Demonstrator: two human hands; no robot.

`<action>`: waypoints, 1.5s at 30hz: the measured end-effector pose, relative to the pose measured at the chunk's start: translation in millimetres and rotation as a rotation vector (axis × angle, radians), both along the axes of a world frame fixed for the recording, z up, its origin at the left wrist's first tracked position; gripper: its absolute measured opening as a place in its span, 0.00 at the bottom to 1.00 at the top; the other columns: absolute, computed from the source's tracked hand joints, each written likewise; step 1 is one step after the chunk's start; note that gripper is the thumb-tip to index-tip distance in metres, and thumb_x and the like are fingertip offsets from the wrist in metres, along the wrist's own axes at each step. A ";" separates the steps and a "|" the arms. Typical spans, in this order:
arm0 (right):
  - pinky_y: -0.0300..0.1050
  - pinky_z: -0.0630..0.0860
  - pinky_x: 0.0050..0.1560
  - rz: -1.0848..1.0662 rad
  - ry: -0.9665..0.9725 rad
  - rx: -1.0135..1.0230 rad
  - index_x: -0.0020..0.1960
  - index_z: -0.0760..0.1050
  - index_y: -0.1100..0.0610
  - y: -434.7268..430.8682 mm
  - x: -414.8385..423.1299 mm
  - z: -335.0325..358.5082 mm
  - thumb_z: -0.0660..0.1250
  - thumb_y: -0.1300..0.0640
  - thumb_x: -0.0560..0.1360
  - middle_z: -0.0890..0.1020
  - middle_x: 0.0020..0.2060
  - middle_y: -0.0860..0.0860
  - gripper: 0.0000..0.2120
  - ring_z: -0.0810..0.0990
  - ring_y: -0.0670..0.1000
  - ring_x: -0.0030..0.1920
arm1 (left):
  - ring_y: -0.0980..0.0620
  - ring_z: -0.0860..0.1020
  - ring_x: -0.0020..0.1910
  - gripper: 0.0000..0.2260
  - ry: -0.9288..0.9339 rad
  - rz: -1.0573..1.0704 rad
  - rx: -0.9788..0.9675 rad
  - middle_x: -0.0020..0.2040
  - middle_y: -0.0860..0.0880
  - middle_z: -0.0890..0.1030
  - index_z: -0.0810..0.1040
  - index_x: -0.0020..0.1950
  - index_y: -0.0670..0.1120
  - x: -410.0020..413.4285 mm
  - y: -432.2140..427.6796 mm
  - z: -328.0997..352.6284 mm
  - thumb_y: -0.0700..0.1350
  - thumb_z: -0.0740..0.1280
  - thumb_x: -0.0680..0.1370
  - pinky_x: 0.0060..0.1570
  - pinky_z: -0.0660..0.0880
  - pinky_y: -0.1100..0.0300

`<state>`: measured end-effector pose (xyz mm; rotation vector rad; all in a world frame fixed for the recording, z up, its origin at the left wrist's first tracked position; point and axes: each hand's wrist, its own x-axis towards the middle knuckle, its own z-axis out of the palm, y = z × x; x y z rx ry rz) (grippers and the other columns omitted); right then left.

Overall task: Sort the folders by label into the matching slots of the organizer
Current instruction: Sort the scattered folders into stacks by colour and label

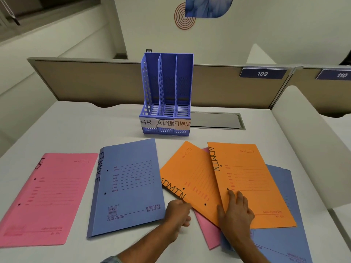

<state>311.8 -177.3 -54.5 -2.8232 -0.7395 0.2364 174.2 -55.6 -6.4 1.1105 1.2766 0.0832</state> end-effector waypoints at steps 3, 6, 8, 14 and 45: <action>0.65 0.65 0.67 0.017 -0.056 0.056 0.72 0.66 0.55 5.7 -5.5 5.4 0.69 0.47 0.74 0.66 0.72 0.61 0.30 0.62 0.62 0.72 | 0.51 0.83 0.40 0.07 0.134 -0.047 0.387 0.44 0.50 0.84 0.82 0.51 0.49 -14.4 3.8 2.3 0.44 0.64 0.80 0.37 0.80 0.56; 0.62 0.66 0.67 0.135 -0.071 0.290 0.69 0.70 0.57 20.4 -24.3 13.9 0.71 0.52 0.74 0.68 0.72 0.59 0.26 0.65 0.61 0.72 | 0.52 0.81 0.41 0.07 0.140 0.015 0.707 0.41 0.53 0.84 0.82 0.47 0.50 -35.4 18.2 5.5 0.47 0.65 0.80 0.41 0.81 0.54; 0.56 0.68 0.67 0.202 0.037 0.464 0.69 0.71 0.55 34.3 -43.7 21.1 0.70 0.54 0.75 0.71 0.70 0.54 0.23 0.69 0.55 0.70 | 0.48 0.81 0.43 0.06 0.134 0.138 0.789 0.42 0.50 0.83 0.82 0.46 0.49 -52.3 35.9 5.4 0.45 0.66 0.80 0.41 0.81 0.51; 0.44 0.77 0.54 0.218 0.562 0.595 0.64 0.74 0.51 82.2 -95.6 25.1 0.67 0.54 0.77 0.80 0.57 0.45 0.16 0.79 0.45 0.53 | 0.38 0.75 0.63 0.18 0.423 0.260 0.853 0.64 0.39 0.78 0.77 0.64 0.41 -119.3 96.4 -10.0 0.42 0.71 0.76 0.63 0.72 0.40; 0.42 0.73 0.43 0.213 0.517 0.245 0.68 0.67 0.46 122.6 -201.8 20.5 0.61 0.54 0.77 0.81 0.50 0.44 0.20 0.80 0.48 0.49 | 0.37 0.72 0.65 0.21 0.500 0.219 0.740 0.65 0.40 0.77 0.75 0.66 0.42 -237.6 132.0 -23.8 0.40 0.73 0.74 0.65 0.64 0.40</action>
